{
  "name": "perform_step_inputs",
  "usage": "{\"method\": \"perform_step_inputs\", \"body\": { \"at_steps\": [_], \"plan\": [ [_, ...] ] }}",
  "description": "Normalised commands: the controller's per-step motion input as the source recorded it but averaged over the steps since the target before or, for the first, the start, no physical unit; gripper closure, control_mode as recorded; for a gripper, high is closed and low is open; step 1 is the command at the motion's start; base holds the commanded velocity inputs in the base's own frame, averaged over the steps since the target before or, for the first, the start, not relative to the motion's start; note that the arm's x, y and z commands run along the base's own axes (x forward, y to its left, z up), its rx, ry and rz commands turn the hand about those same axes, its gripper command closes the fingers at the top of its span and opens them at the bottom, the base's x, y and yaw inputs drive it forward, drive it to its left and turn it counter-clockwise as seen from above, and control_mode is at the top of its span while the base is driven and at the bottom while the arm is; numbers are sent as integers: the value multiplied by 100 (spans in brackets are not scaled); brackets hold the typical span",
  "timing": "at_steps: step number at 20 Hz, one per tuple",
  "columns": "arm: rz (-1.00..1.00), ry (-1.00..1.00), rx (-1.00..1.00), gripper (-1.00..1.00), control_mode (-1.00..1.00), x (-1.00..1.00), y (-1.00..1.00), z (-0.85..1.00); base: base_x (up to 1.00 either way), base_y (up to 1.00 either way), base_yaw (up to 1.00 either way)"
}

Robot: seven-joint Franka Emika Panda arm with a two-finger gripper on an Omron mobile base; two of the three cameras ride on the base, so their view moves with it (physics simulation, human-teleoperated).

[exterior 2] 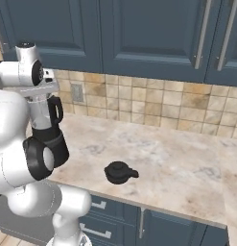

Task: Grab the garlics from the fridge, place them in the blender, close the lid, and turn on the blender to create a marinade.

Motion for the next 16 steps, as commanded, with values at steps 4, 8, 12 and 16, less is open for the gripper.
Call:
{"method": "perform_step_inputs", "body": {
  "at_steps": [4, 8, 12, 16],
  "plan": [
    [0, -2, 1, -100, -100, -42, -2, 30, 0, 0, 0],
    [0, -14, 2, -100, -100, -84, -24, 82, 0, 0, 0],
    [0, -13, 8, -100, -100, -100, -75, 44, 0, 0, 0],
    [0, -5, 13, -100, -100, -100, -100, 2, 0, 0, 0]
  ]
}}
